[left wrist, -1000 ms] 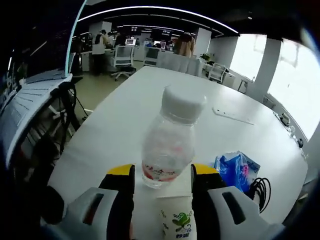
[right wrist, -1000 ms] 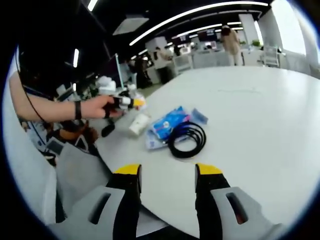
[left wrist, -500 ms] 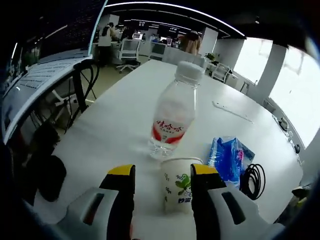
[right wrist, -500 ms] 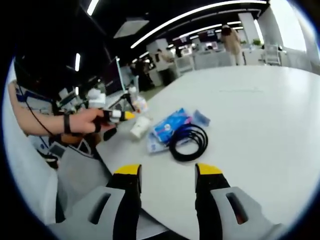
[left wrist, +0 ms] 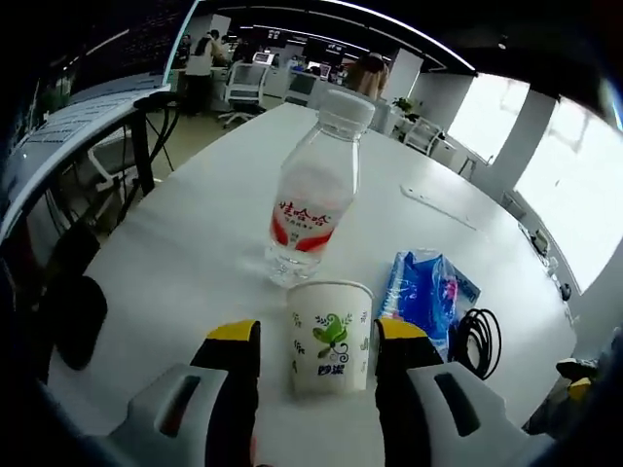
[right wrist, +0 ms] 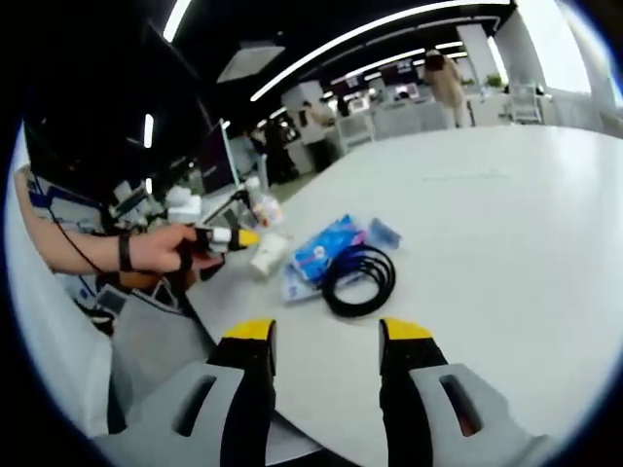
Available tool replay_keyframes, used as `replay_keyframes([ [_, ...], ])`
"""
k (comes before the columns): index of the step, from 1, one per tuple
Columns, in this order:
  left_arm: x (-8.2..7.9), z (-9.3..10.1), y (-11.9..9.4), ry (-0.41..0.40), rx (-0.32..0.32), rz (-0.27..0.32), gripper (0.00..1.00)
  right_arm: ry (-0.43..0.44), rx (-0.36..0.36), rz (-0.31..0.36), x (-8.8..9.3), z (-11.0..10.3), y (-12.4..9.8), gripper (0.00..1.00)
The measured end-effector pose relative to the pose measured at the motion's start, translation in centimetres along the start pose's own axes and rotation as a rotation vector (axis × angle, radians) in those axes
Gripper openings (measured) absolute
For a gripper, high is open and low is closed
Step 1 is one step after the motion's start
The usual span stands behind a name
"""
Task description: Arrange the tabletop items into an orderly group along one side of the table until the central work area is clear of visible clutter.
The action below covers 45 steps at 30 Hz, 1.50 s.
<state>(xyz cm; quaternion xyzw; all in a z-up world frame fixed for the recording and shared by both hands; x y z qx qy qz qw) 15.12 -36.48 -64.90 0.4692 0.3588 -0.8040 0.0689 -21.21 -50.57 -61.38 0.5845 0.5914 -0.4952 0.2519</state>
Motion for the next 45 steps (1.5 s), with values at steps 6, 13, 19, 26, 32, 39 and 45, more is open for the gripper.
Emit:
replay_keyframes([
  [6, 0.3, 0.5, 0.3, -0.008, 0.013, -0.017, 0.47, 0.008, 0.006, -0.001, 0.4, 0.2, -0.3, 0.4],
  [13, 0.5, 0.8, 0.5, -0.004, 0.02, -0.039, 0.46, 0.007, 0.015, 0.006, 0.2, 0.5, -0.5, 0.4],
  [19, 0.7, 1.0, 0.9, 0.025, 0.028, -0.071, 0.47, 0.001, 0.021, 0.01, 0.0, 0.8, -0.6, 0.41],
  [26, 1.3, 1.1, 1.8, 0.041, 0.032, -0.105, 0.47, -0.004, 0.029, 0.013, 0.1, 1.1, -0.7, 0.46],
  [32, 1.8, 1.4, 2.3, 0.057, 0.042, -0.136, 0.47, 0.002, 0.037, 0.016, 0.1, 1.3, -1.1, 0.47],
  [39, 2.0, 1.7, 2.8, 0.062, 0.047, -0.154, 0.47, 0.011, 0.055, 0.02, 0.3, 1.6, -1.6, 0.47],
  [45, 2.1, 1.8, 2.9, 0.068, 0.045, -0.166, 0.47, 0.012, 0.062, 0.029, 0.1, 1.8, -1.8, 0.47],
])
Point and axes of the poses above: the point that each gripper's makers call its tool centre point, and the gripper's own axes: y roughly forward along the fingers, z roughly to its right, x roughly out of its underside, the point moved 8 cm from there along -y, roughly backward along the fingers, and after that the axes turned 11 degrees about z, right-handed, at the moved point
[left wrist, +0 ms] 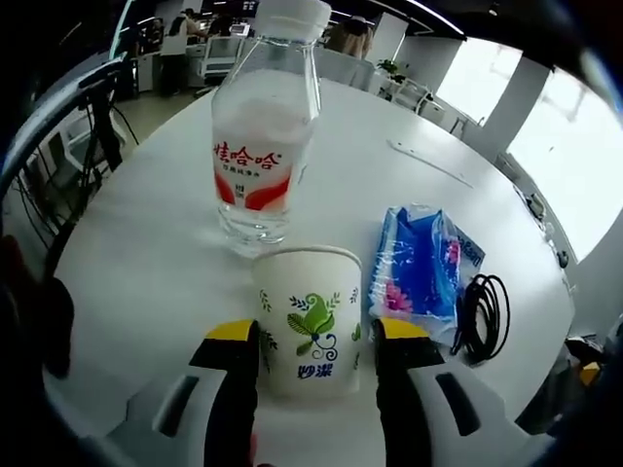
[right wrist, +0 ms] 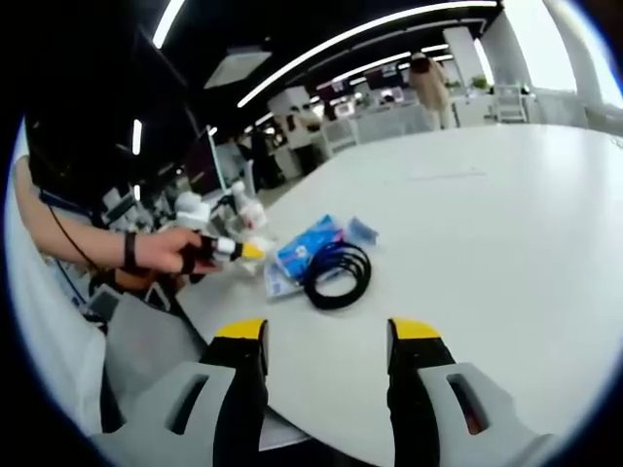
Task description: Arrange the tabletop items into an orderly group along one side of the table until the central work area is clear of visible clutter.
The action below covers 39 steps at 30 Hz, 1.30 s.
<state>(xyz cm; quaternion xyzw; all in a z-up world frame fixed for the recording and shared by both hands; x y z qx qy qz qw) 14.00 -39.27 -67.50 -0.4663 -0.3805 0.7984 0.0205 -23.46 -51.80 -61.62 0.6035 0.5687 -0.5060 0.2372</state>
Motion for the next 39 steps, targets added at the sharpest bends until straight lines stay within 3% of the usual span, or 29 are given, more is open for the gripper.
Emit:
replay_keyframes([
  [10, -0.1, -0.3, 0.2, -0.023, -0.005, 0.002, 0.47, 0.007, 0.003, -0.002, 0.3, 0.3, -0.6, 0.46],
  [14, 0.1, -0.2, 0.3, -0.017, -0.002, 0.003, 0.4, 0.009, 0.005, -0.002, 0.3, 0.3, -0.7, 0.46],
  [19, 0.1, 0.2, -0.8, -0.006, 0.022, 0.031, 0.39, 0.015, 0.002, 0.006, 0.3, 0.3, -0.5, 0.46],
  [26, 1.3, -0.4, -2.9, -0.003, 0.03, 0.037, 0.38, 0.016, -0.027, -0.006, 0.7, -0.3, 0.4, 0.46],
  [39, 4.0, 2.4, -6.6, 0.013, 0.136, 0.044, 0.39, 0.015, -0.134, -0.029, 0.6, -1.8, 3.2, 0.45],
])
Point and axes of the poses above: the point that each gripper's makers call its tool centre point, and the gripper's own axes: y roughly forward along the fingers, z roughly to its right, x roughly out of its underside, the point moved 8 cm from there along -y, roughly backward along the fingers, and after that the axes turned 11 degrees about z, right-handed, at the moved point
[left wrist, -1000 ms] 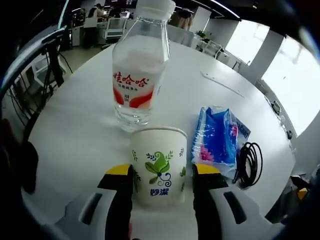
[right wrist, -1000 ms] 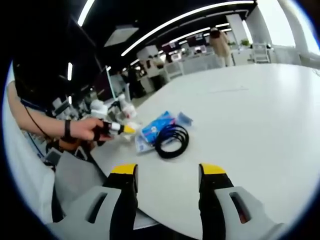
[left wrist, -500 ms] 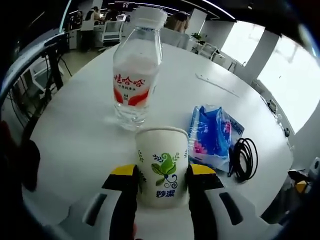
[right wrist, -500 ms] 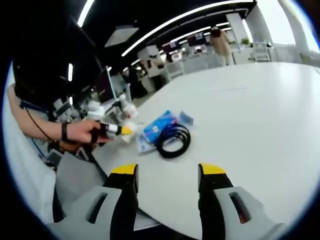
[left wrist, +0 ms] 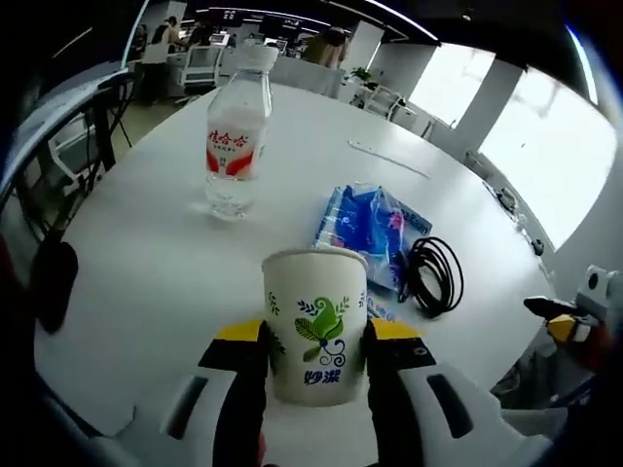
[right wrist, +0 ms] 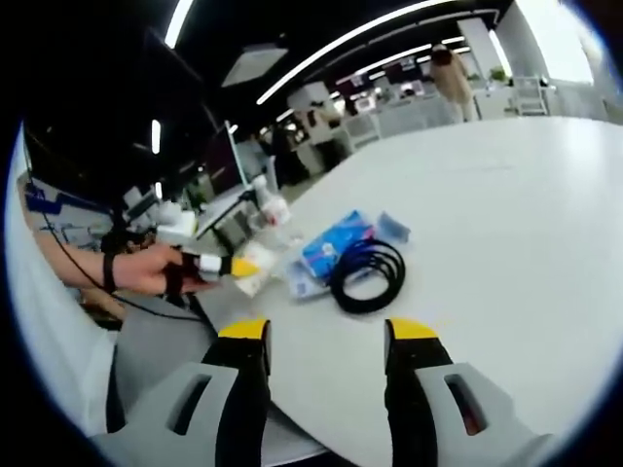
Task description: Arrange the tabletop items into an orderly group along one side of the table until the central work area is clear of visible clutter.
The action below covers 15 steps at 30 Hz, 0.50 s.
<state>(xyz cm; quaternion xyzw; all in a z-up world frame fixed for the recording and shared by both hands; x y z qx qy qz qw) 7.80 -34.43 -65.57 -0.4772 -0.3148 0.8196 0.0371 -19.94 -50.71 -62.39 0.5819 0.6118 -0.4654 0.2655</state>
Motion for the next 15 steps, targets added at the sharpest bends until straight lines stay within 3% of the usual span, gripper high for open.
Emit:
replay_keyframes([
  [11, 0.9, 1.9, -0.8, 0.03, 0.051, 0.005, 0.39, -0.027, -0.084, -0.028, -0.5, -0.9, 1.6, 0.44],
  [15, 1.6, 3.0, -1.2, 0.107, 0.075, -0.016, 0.39, -0.032, -0.106, -0.035, -0.5, -1.2, 1.9, 0.43],
])
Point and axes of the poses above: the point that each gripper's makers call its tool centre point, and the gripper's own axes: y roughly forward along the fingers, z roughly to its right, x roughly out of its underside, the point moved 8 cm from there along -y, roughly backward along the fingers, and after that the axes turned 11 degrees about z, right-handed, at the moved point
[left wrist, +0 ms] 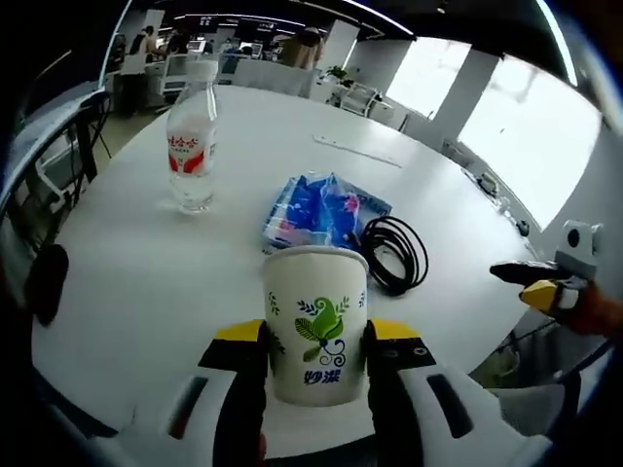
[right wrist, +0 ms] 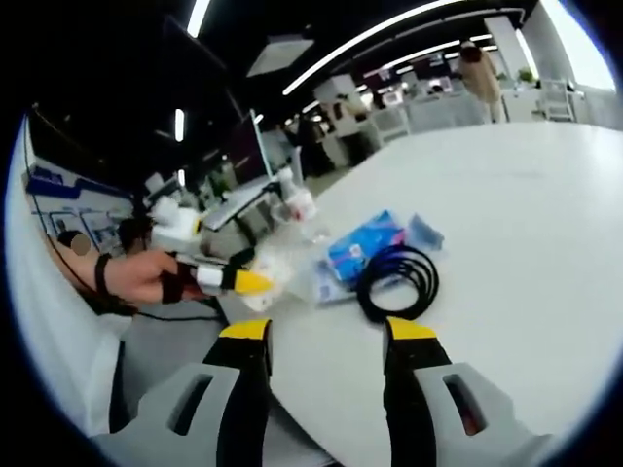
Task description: Arrange the tabletop items into an orderly group along one side of the table until the central work area is clear of visible clutter.
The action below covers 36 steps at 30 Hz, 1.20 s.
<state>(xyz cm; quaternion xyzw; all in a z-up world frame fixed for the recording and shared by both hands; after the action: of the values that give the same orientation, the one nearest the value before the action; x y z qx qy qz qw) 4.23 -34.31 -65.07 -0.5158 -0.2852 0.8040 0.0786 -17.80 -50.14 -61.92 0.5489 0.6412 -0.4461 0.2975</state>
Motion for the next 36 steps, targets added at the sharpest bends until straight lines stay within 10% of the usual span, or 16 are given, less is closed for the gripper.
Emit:
replay_keyframes([
  [19, 0.7, 4.2, 0.1, 0.163, 0.092, -0.008, 0.39, -0.026, -0.103, -0.002, -0.6, -1.3, 1.8, 0.42],
  [36, 1.7, 9.6, -0.1, 0.57, 0.261, -0.075, 0.39, 0.039, -0.206, -0.01, -0.5, -3.3, 3.1, 0.35],
])
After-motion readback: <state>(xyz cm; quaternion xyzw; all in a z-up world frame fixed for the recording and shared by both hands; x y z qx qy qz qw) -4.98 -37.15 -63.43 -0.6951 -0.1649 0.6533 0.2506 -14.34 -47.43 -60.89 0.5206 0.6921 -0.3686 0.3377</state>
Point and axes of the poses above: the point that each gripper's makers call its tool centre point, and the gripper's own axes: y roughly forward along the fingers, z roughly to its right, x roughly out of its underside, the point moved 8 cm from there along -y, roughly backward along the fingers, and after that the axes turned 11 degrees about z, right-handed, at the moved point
